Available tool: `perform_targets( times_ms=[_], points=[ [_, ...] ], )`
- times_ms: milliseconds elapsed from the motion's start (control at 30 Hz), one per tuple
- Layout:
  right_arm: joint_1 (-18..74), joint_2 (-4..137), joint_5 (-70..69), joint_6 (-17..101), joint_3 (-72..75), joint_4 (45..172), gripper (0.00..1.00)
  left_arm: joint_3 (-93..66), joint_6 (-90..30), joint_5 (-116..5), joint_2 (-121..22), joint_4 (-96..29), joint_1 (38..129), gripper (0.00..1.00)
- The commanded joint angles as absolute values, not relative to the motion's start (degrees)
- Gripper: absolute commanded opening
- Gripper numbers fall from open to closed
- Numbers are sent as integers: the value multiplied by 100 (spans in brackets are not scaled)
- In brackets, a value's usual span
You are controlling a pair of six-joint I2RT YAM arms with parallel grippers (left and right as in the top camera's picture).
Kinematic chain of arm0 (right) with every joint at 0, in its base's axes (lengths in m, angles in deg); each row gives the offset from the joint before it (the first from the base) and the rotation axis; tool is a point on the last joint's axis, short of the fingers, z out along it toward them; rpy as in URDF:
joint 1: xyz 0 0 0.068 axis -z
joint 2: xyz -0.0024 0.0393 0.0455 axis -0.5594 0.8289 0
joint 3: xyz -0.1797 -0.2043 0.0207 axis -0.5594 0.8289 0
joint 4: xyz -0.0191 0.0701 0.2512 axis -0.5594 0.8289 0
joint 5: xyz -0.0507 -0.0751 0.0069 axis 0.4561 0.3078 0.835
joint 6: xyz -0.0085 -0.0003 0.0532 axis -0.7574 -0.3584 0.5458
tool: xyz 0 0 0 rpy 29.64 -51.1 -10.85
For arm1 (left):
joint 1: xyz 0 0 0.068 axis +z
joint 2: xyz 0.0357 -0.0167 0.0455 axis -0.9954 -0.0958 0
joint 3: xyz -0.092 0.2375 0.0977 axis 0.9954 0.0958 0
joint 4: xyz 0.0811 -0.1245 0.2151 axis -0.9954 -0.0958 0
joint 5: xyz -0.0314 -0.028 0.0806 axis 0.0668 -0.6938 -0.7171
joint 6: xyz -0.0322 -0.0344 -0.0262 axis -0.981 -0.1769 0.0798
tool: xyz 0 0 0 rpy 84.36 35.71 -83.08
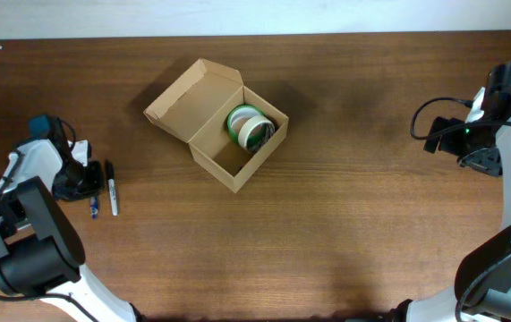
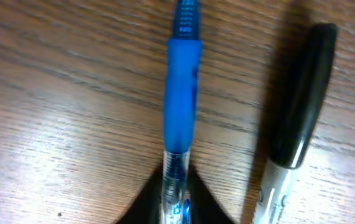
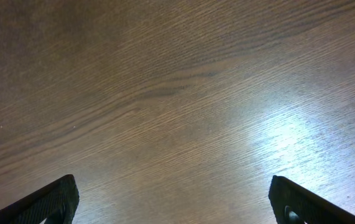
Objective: Pack container
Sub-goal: 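Grasp the blue pen with the left gripper, then carry the blue pen into the box and lower it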
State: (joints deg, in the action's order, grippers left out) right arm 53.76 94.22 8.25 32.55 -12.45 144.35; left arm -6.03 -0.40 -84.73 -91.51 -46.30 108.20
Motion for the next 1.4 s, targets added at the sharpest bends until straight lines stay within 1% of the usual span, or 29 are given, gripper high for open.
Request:
perform_targets(
  times_ms=[0, 100, 133, 167, 367, 433, 567, 700, 867, 933, 967, 1167, 1367],
  points=[
    [5391, 9451, 809, 3301, -1214, 14420, 99, -553, -22, -8320, -9499, -4612, 10829, 8],
    [5391, 9451, 809, 3301, -1214, 14420, 99, -553, -22, -8335, -9508, -4603, 10829, 7],
    [5391, 9451, 809, 3303, -1214, 14420, 99, -553, -20, -8335, -9508, -4603, 10829, 3],
    [5391, 9451, 809, 3303, -1214, 14420, 99, -555, -20, -8335, -9508, -4606, 10829, 2],
    [5391, 9451, 809, 3303, -1214, 14420, 99, -789, -70, -8193, -9503, -4992, 10823, 2],
    [5391, 9451, 811, 3301, -1214, 14420, 99, -1283, -90, -8016, -9470, -5508, 10818, 2],
    [5391, 9451, 809, 3301, -1214, 14420, 99, -2411, -86, -8066, -9381, -6339, 10735, 2],
    [5391, 9451, 809, 3301, -1214, 14420, 99, -3912, -9, -8082, -9300, -7169, 10473, 2],
    [5391, 9451, 811, 3301, -1214, 14420, 99, -6013, 334, -8066, -9300, -8094, 9754, 2],
    [5391, 9451, 809, 3303, -1214, 14420, 99, -6598, 369, -8066, -9300, -8293, 9387, 2],
    [5391, 9451, 809, 3301, -1214, 14420, 99, -7046, 371, -8069, -9300, -8463, 8928, 2],
    [5391, 9451, 811, 3303, -1214, 14420, 99, -7178, 422, -8090, -9385, -8717, 7500, 2],
    [5391, 9451, 809, 3301, -1214, 14420, 99, -6911, 463, -8381, -9669, -8588, 6565, 2]
  ],
)
